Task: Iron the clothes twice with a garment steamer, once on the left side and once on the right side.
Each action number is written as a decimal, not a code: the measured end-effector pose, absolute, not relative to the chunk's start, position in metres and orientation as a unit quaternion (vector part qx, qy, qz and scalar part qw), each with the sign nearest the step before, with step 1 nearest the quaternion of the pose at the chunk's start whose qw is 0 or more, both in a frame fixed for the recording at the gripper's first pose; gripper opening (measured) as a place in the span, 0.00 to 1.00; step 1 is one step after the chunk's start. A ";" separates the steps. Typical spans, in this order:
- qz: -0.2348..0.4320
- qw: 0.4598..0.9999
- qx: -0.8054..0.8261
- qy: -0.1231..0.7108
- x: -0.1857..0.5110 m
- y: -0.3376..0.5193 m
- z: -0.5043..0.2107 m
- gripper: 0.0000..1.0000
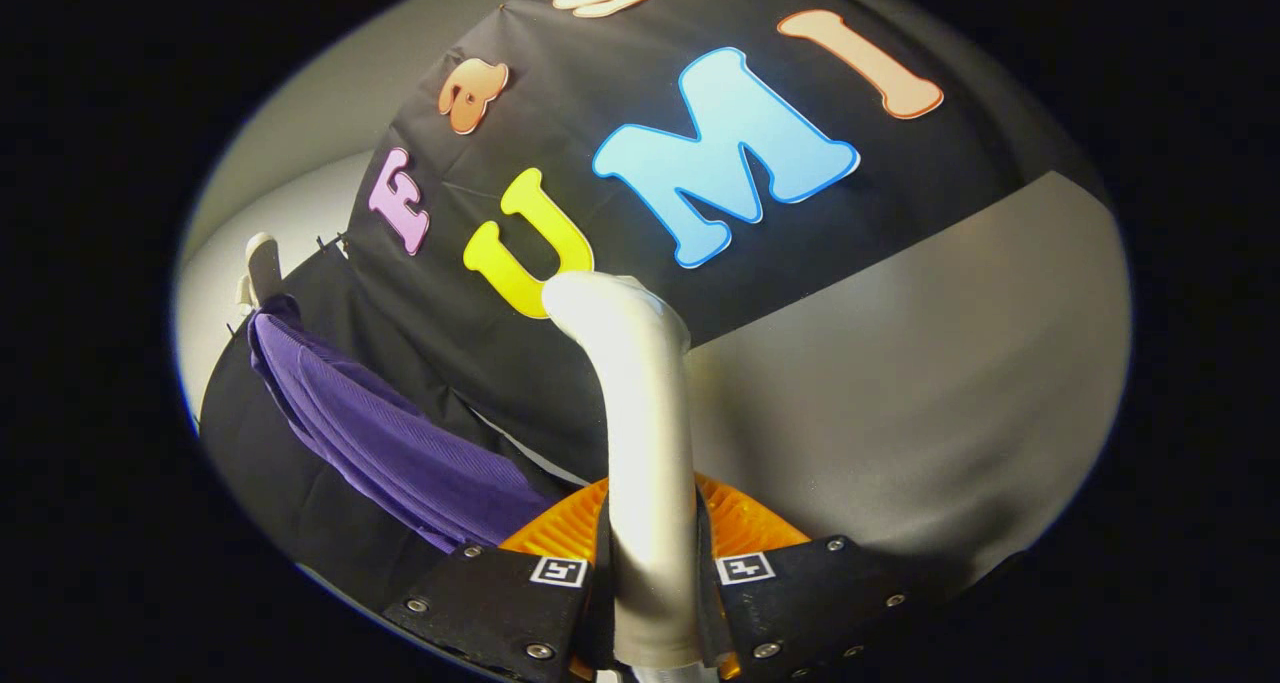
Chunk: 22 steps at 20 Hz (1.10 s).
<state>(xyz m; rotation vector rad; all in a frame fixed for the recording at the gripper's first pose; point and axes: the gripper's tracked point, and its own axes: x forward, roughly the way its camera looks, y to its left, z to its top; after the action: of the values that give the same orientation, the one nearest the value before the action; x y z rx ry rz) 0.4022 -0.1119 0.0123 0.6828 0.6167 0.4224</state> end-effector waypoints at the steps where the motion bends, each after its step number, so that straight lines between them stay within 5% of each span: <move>1: 0.201 0.875 0.335 0.287 0.391 -0.112 0.015 0.32; 11: 0.175 0.914 0.299 0.211 0.269 -0.090 0.050 0.32; 22: 0.214 0.939 0.229 0.140 0.156 0.035 0.085 0.32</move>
<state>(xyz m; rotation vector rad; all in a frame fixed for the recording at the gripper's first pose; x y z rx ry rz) 0.1563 0.0351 0.0846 0.4676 0.2867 0.4361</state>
